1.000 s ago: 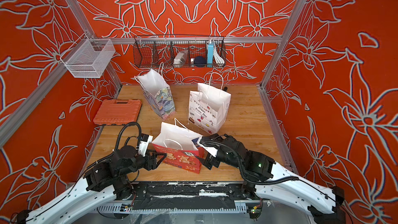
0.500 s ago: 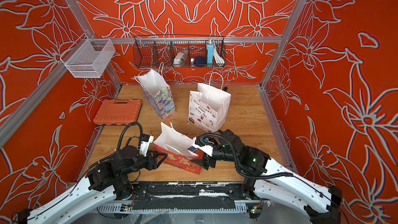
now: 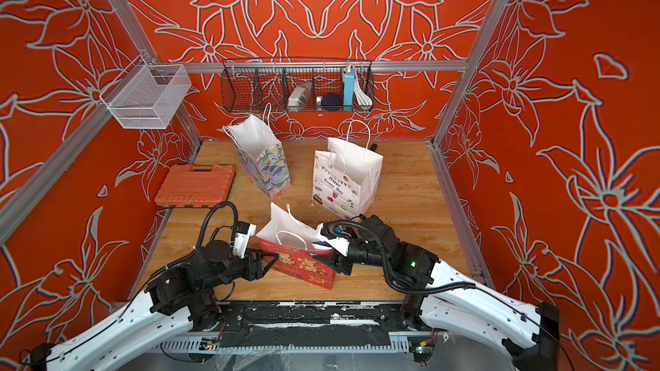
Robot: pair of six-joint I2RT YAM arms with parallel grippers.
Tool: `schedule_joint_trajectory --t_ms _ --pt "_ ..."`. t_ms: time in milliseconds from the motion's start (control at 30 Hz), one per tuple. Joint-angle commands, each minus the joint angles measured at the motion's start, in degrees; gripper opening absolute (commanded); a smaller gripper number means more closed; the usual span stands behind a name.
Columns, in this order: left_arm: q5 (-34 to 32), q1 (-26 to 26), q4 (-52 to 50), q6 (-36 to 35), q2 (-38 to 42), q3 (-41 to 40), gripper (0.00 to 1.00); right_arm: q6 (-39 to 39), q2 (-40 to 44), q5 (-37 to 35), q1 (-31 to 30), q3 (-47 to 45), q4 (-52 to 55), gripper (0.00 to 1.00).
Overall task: Put away the paper bag
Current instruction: Pick up the paper bag from the center of the board, then press the paper bag.
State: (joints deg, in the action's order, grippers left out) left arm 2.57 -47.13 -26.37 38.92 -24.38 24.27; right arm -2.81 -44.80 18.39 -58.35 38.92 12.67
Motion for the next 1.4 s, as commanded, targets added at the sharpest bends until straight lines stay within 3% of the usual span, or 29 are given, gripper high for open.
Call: schedule_joint_trajectory --t_ms 0,333,533,667,767,933,1167,1367 --pt "-0.94 0.11 1.32 0.90 0.97 -0.19 0.66 0.28 0.40 -2.63 0.37 -1.00 -3.31 0.53" --pt "-2.66 0.11 -0.41 -0.03 3.94 0.40 0.66 0.57 1.83 -3.01 0.36 -2.59 -4.67 0.20" --pt "2.42 0.11 -0.22 -8.28 5.26 2.53 0.77 1.41 3.34 -1.09 0.84 -2.26 -5.71 0.00" --pt "2.09 0.11 -4.19 -15.00 5.99 5.92 0.81 0.37 3.58 3.75 4.27 0.32 -2.78 0.00" --pt "3.17 0.11 -5.53 -19.06 7.59 7.65 0.84 -0.87 3.27 12.23 8.85 4.82 3.24 0.00" --pt "10.63 0.11 -5.90 -24.33 11.16 9.46 0.88 -4.16 3.05 23.51 13.29 13.24 14.22 0.00" --pt "21.17 0.11 -7.42 -29.52 10.95 11.07 0.76 -2.14 3.81 30.25 14.29 20.46 17.42 0.00" --pt "31.40 0.11 -0.69 -30.30 7.99 10.79 0.62 2.47 4.64 31.84 14.23 19.98 12.82 0.00"
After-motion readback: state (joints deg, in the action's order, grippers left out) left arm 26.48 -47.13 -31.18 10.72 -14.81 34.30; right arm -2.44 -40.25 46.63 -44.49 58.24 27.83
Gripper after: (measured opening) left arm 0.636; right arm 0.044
